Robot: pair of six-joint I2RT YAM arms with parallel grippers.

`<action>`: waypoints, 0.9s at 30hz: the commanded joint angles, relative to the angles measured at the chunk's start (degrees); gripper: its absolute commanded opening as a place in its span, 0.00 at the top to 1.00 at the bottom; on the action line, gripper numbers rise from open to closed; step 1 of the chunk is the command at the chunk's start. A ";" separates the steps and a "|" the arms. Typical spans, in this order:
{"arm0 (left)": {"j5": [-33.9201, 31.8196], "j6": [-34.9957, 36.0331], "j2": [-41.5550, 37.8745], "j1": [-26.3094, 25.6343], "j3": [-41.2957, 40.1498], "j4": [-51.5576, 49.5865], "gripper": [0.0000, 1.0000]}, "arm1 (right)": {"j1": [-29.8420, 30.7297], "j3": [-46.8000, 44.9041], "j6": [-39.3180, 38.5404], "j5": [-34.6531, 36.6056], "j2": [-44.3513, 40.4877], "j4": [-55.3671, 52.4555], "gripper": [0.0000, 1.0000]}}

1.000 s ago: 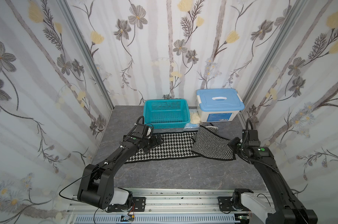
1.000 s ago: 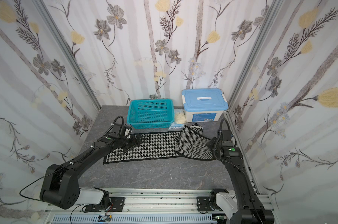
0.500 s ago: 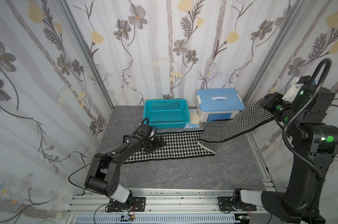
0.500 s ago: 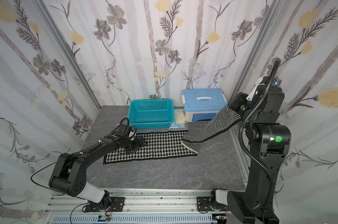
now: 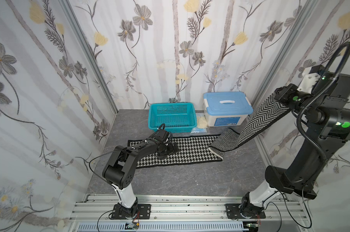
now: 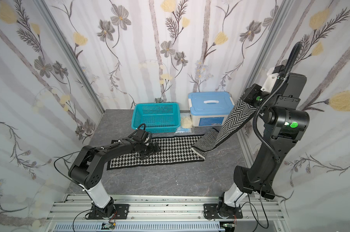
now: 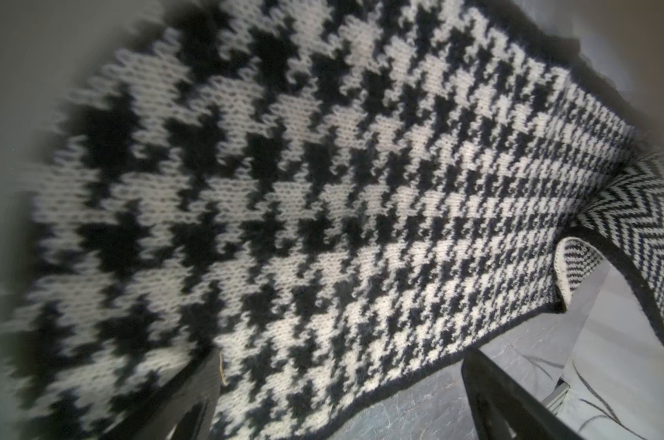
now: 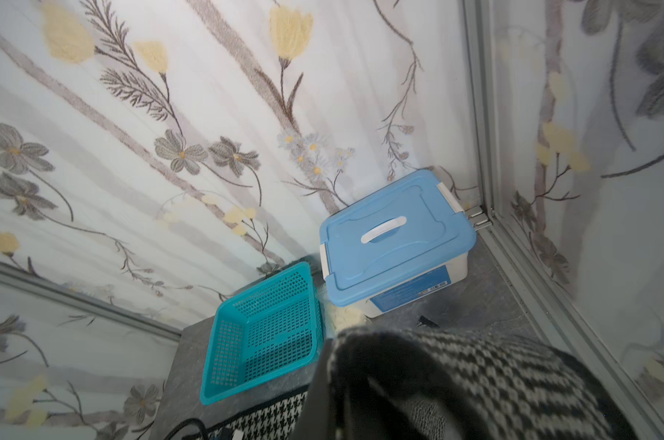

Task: Roll up the scarf and place it into the basket
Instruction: Flatten out the scarf at the center of the board.

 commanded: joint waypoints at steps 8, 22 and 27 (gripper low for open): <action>-10.54 8.23 -1.64 4.50 -2.72 -15.46 0.00 | -0.89 -4.03 -10.68 -5.01 -1.92 -4.86 1.00; -12.57 14.46 -5.51 19.85 -4.77 -22.01 0.00 | -6.68 -5.86 -8.50 -10.52 -2.68 0.11 1.00; -13.60 16.86 -3.81 23.88 -2.18 -23.35 0.00 | -10.88 -5.86 -6.83 -12.57 -3.50 2.00 1.00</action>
